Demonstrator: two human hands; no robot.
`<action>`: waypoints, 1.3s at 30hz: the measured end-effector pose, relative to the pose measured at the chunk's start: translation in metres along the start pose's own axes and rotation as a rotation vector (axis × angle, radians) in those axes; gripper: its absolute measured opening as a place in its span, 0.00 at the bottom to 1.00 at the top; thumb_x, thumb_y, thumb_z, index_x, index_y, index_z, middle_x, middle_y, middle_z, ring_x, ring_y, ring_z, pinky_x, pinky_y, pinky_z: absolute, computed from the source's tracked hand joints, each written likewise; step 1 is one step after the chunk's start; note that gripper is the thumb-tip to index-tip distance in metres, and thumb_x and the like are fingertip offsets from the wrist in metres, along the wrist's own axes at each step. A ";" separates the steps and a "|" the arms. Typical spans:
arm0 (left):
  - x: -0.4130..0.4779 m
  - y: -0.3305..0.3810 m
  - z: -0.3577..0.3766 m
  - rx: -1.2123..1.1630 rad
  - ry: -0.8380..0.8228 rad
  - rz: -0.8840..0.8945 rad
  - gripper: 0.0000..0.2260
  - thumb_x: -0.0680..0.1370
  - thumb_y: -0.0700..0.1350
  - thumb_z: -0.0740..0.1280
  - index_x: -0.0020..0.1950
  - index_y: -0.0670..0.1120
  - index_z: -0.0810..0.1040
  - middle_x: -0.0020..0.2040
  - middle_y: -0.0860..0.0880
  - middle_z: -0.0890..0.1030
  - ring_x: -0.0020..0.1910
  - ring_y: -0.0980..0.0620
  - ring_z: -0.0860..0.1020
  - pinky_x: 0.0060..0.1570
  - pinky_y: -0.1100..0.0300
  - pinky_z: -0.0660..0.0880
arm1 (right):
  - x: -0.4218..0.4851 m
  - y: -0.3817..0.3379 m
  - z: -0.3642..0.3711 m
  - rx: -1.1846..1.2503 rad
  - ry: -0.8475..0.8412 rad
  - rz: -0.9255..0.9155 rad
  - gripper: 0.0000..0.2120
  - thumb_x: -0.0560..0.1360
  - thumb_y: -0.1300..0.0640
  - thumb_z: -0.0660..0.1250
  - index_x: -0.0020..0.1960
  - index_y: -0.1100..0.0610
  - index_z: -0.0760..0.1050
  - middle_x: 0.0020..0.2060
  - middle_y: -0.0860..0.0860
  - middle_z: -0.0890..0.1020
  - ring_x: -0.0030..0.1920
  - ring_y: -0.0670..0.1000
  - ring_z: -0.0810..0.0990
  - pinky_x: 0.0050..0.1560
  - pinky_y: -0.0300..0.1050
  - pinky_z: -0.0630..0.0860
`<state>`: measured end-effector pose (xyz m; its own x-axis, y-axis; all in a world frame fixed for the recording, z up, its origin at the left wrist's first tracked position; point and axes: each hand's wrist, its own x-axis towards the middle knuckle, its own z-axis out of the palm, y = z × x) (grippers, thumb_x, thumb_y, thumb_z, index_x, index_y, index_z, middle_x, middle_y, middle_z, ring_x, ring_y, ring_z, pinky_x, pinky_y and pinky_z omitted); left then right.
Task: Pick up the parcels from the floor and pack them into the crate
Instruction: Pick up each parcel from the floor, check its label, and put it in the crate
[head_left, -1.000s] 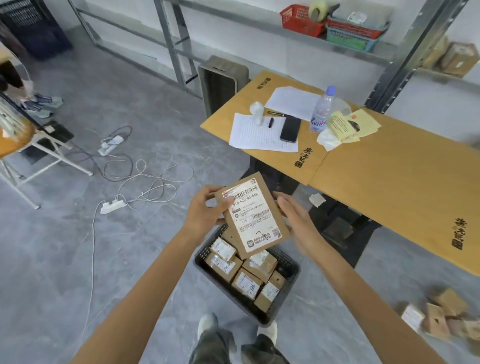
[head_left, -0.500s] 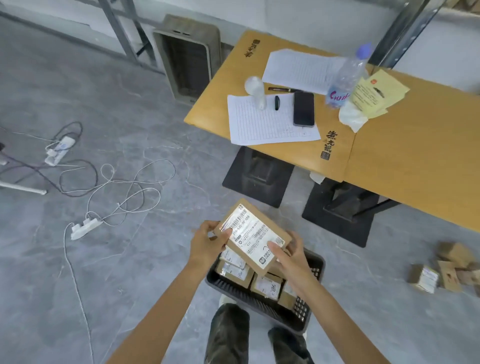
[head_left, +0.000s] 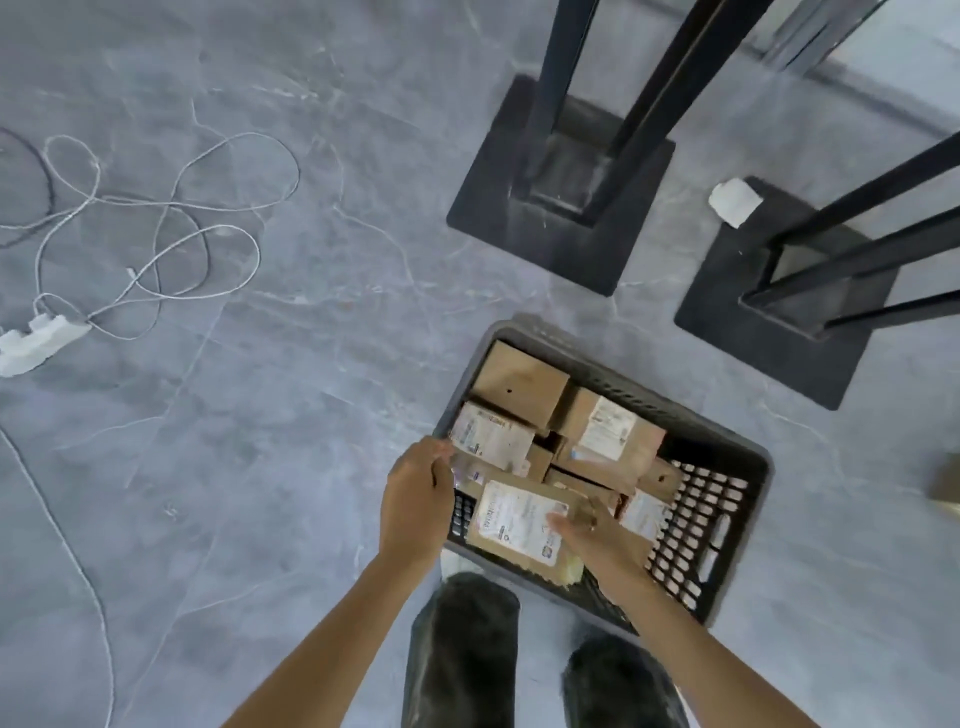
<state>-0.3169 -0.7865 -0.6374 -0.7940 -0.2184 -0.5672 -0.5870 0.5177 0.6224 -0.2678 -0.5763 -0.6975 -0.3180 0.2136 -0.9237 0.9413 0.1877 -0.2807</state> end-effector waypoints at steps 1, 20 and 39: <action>0.007 -0.008 0.008 0.030 -0.015 0.018 0.09 0.80 0.40 0.57 0.50 0.50 0.76 0.49 0.53 0.80 0.47 0.55 0.79 0.45 0.59 0.79 | 0.015 0.001 0.009 -0.009 -0.003 0.008 0.21 0.76 0.57 0.68 0.66 0.58 0.66 0.56 0.54 0.79 0.46 0.48 0.77 0.32 0.32 0.72; 0.023 -0.050 0.033 0.201 -0.172 -0.054 0.11 0.80 0.38 0.57 0.55 0.44 0.78 0.53 0.47 0.81 0.51 0.51 0.78 0.54 0.56 0.77 | 0.067 0.036 0.031 0.547 0.152 -0.005 0.26 0.74 0.57 0.71 0.70 0.49 0.67 0.56 0.55 0.80 0.50 0.54 0.82 0.43 0.49 0.82; 0.039 -0.094 0.084 0.720 -0.609 0.261 0.29 0.80 0.38 0.59 0.77 0.53 0.53 0.77 0.49 0.54 0.74 0.50 0.61 0.60 0.58 0.75 | 0.108 0.065 0.078 0.296 0.075 -0.067 0.25 0.82 0.52 0.53 0.77 0.53 0.49 0.72 0.55 0.65 0.69 0.57 0.69 0.60 0.47 0.72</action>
<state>-0.2797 -0.7744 -0.7629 -0.5495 0.3344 -0.7656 -0.0069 0.9146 0.4044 -0.2317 -0.6155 -0.8355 -0.3775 0.2820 -0.8820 0.9066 -0.0813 -0.4141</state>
